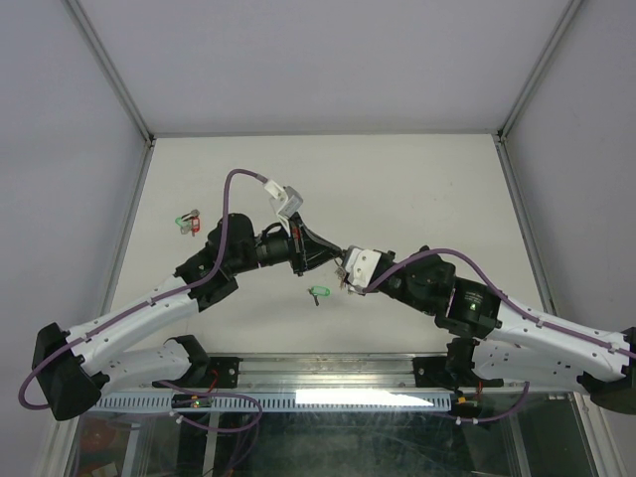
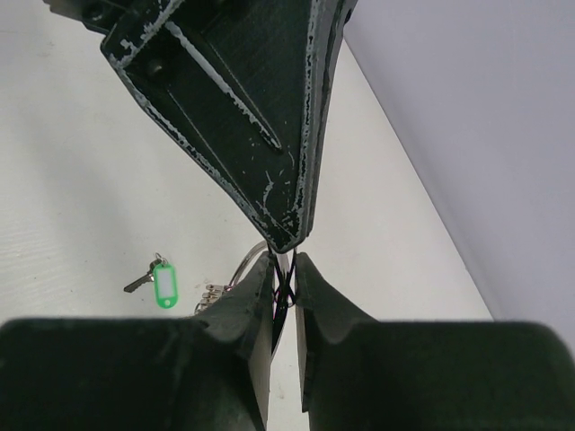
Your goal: Put the keys on the keyring
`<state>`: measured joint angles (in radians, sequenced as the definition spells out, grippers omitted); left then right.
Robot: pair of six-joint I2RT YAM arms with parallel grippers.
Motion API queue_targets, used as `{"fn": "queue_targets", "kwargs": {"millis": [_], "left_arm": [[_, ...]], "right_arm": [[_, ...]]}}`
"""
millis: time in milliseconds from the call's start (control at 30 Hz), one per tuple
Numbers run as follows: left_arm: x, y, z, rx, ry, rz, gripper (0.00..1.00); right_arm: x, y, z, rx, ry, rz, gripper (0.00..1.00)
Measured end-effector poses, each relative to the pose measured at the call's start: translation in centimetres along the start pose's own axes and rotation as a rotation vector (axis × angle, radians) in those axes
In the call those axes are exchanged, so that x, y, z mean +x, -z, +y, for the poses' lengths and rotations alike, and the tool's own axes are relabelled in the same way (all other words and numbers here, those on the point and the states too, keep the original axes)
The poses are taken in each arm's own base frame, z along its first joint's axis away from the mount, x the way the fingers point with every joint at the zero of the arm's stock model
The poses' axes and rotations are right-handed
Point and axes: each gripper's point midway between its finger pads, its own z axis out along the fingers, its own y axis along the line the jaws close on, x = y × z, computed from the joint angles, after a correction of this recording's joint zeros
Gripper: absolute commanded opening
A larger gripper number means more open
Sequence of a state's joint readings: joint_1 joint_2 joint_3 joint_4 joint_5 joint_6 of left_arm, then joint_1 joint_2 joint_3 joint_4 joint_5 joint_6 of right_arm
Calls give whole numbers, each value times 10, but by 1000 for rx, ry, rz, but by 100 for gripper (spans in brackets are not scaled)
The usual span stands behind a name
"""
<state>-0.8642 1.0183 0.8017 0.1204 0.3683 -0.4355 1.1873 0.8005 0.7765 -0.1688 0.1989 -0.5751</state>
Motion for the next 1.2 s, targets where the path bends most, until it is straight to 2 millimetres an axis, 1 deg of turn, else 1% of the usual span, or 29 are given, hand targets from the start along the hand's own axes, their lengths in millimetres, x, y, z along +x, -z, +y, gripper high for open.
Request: {"fn": "queue_targets", "kwargs": {"millis": [100, 400, 567, 667, 767, 800, 967, 1200], "left_arm": [[-1, 1, -1, 1, -1, -2, 0], [-2, 3, -2, -1, -2, -6, 0], [-1, 4, -1, -10, 0, -4, 0], [-3, 4, 0, -18, 0, -11, 0], [-4, 5, 0, -21, -1, -13, 0], [-3, 5, 1, -22, -1, -13, 0], [-3, 5, 1, -22, -1, -13, 0], [-3, 5, 1, -23, 0, -13, 0]], "right_arm": [[-1, -1, 0, 4, -1, -5, 19], [-1, -2, -1, 13, -2, -17, 21], [0, -3, 0, 15, -1, -14, 25], [1, -2, -1, 20, 0, -10, 24], [1, -3, -1, 21, 0, -10, 17], [1, -3, -1, 22, 0, -10, 16], [1, -3, -1, 23, 0, -11, 22], [-1, -3, -2, 27, -1, -19, 22]]}}
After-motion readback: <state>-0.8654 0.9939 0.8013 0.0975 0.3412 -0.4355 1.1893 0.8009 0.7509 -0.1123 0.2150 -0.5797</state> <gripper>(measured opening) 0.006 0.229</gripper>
